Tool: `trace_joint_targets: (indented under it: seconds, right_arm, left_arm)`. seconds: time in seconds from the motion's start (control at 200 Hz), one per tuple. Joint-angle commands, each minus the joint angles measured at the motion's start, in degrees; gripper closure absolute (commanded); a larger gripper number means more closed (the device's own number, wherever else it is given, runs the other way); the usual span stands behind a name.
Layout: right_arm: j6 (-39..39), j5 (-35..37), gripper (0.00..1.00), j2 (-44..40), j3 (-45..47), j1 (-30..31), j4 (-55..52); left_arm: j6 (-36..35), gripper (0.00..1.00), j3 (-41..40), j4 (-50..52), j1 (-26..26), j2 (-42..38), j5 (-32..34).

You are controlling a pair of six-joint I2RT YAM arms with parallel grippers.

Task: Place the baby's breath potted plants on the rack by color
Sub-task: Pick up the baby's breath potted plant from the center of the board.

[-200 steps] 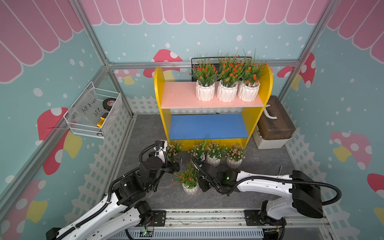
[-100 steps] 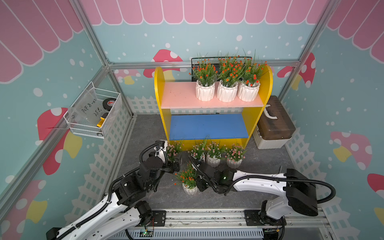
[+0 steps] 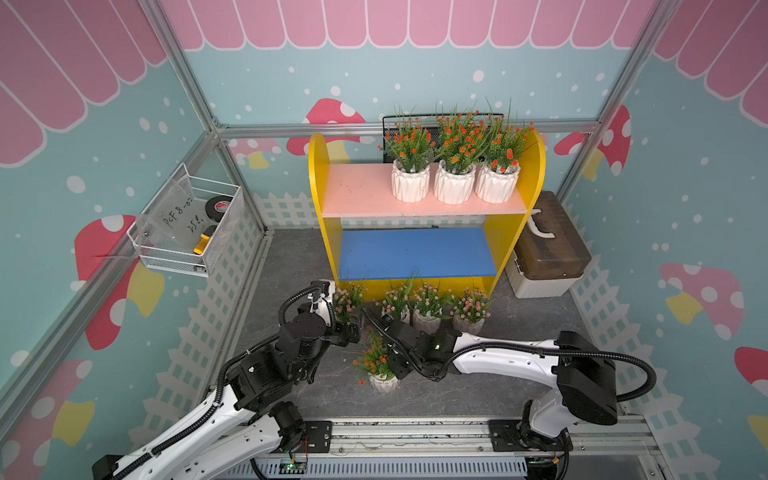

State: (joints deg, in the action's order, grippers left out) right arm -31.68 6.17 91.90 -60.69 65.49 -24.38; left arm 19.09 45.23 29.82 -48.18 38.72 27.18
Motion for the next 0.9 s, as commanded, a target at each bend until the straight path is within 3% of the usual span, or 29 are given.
trace_joint_targets:
  seconds: [0.0, 0.175, 0.455, 0.655, 0.895]
  right_arm:
    - [5.0, 1.2, 0.94, 2.0, -1.9, -1.1, -7.5]
    - [4.3, -0.1, 0.86, 3.2, -2.2, -1.2, -7.2]
    - [2.1, -1.7, 0.84, 4.2, -0.1, -1.2, -4.0]
    - [2.7, -2.6, 0.91, 4.7, 0.0, -1.3, -3.6]
    - [4.5, -4.5, 0.97, -1.2, 1.0, -3.7, -3.8]
  left_arm:
    - [0.2, 0.03, -0.6, -0.6, -0.3, -0.2, -0.2]
    - [0.5, 0.03, -0.9, -0.5, -0.3, -0.5, 0.1]
    - [0.3, 0.03, -0.8, -0.6, -0.3, -0.1, 0.2]
    - [0.4, 0.02, -0.8, -0.8, -0.3, 0.0, -0.2]
    - [-0.1, 0.02, -1.5, -3.2, -0.3, 0.1, -2.4]
